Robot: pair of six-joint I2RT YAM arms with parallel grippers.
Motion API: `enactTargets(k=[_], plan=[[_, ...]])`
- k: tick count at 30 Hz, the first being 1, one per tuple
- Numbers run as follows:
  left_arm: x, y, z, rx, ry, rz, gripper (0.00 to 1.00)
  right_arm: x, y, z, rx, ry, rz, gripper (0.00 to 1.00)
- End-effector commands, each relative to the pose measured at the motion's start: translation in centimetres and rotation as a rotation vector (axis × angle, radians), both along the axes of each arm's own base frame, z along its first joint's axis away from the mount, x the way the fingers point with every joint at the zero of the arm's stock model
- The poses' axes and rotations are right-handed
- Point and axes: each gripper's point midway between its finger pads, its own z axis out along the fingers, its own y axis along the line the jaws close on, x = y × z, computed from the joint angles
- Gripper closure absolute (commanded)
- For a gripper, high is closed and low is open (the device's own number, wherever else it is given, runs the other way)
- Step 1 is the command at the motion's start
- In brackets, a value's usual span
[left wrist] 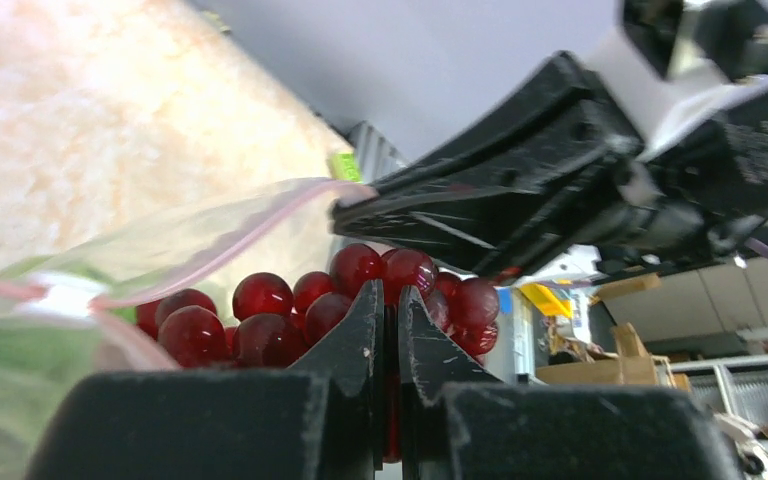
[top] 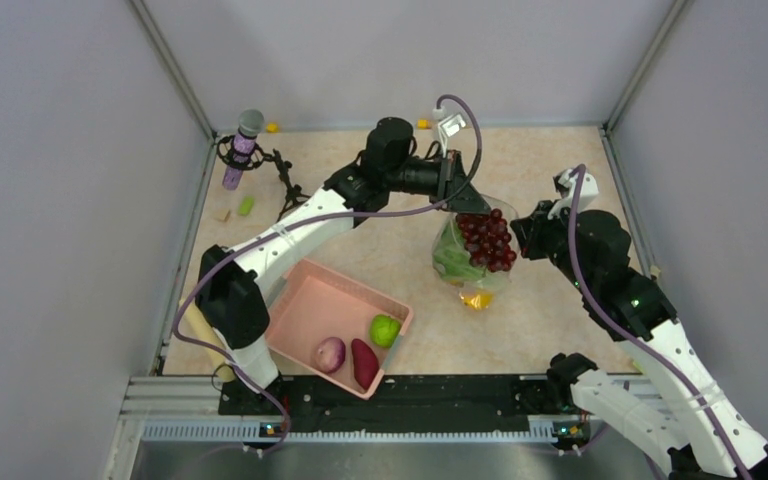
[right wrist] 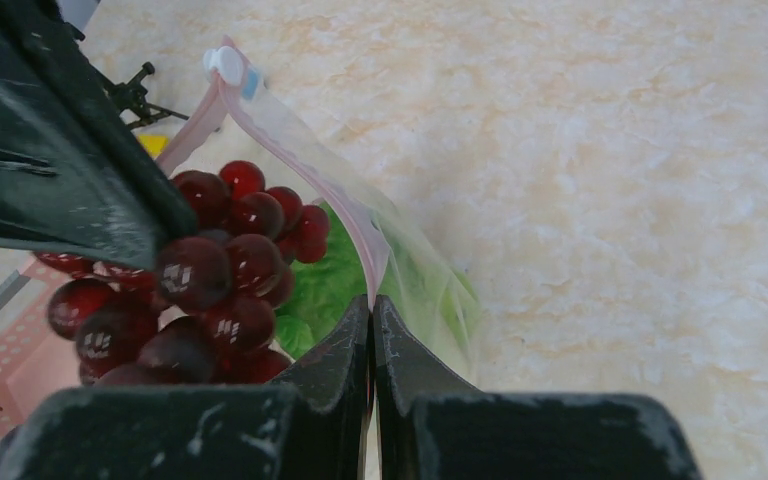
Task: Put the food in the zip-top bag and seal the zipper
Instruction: Place the fake fruit in the zipper food storage bag, then pick up the fake vegetable from the bin.
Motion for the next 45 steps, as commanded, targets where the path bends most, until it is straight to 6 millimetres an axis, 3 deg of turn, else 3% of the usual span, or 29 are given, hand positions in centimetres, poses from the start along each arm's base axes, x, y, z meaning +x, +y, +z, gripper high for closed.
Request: enactTargets(k=[1,8,14,16,20,21,22,26,29,33,37,45], plan=[[2.8,0.4,1.8,0.02,-0.111,0.174,1.0,0.1,-0.2,0.8,0.012,-0.031,0.0,1.0],[5.8,1.6,0.0,0.116,-0.178,0.364,1.0,0.1,-0.3,0.7,0.009,-0.03,-0.008,1.0],[5.5,0.9,-1.4,0.202,-0.238,0.382,0.99,0.2,-0.6,0.7,0.004,-0.031,-0.025,1.0],[5.1,0.7,-1.5,0.226,-0.275,0.383,0.83,0.3,-0.6,0.7,0.003,-0.034,-0.028,1.0],[3.8,0.4,-1.5,0.24,-0.311,0.356,0.31,0.2,-0.6,0.7,0.004,-0.032,-0.026,1.0],[3.5,0.4,-1.4,0.244,-0.321,0.352,0.22,0.2,-0.6,0.7,0.006,-0.033,-0.025,1.0],[3.2,0.3,-1.3,0.247,-0.33,0.349,0.15,0.2,-0.6,0.7,0.005,-0.033,-0.027,1.0],[1.1,0.2,-1.1,0.262,-0.376,0.318,0.02,0.1,-0.5,0.8,0.008,-0.033,-0.019,1.0],[-0.3,0.7,-1.2,0.274,-0.398,0.333,0.02,0.1,-0.4,0.8,0.009,-0.034,-0.013,1.0],[-1.5,2.9,-0.8,0.249,-0.374,0.395,0.02,0.1,-0.3,0.8,0.011,-0.034,-0.008,1.0],[-3.4,5.4,-2.2,0.224,-0.343,0.437,0.02,-0.1,-0.2,0.9,0.016,-0.034,0.001,1.0],[-4.2,11.8,-7.0,0.3,-0.223,0.649,0.02,-0.1,0.3,0.5,0.02,-0.02,0.025,1.0]])
